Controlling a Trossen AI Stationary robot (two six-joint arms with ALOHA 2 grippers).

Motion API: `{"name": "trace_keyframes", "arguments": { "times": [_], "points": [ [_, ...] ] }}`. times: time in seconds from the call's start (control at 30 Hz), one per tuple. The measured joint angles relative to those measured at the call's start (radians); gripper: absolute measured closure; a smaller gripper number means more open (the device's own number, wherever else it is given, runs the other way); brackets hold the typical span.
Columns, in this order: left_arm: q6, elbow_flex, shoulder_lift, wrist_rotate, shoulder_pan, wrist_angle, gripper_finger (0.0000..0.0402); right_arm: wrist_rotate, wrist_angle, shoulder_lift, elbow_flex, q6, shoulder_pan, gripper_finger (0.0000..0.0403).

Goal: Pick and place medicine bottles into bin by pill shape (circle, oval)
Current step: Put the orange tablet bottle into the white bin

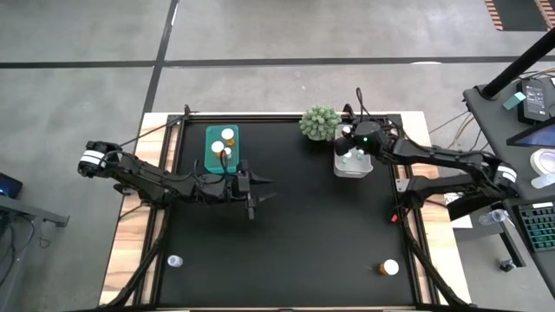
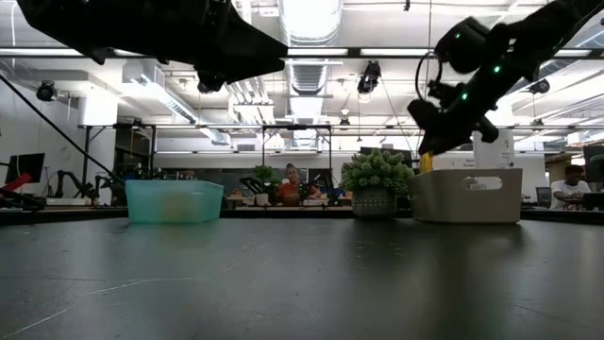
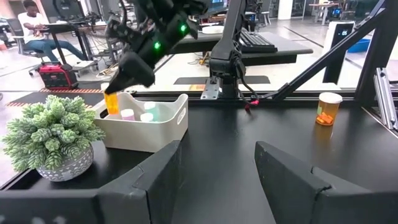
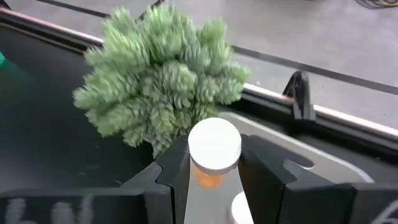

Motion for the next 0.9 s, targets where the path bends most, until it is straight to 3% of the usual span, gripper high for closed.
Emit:
{"name": "trace_keyframes", "arguments": {
  "times": [0.43, 0.9],
  "points": [
    [-0.001, 0.0, 0.0, -0.005, 0.0, 0.005, 0.0212, 0.008, 0.134, 0.242, -0.011, 0.025, -0.017, 0.0282],
    [-0.007, 0.002, 0.0, -0.018, 0.0, 0.004, 0.0212, 0.01, 0.135, 0.254, -0.01, 0.033, -0.017, 0.0226]
  ]
}}
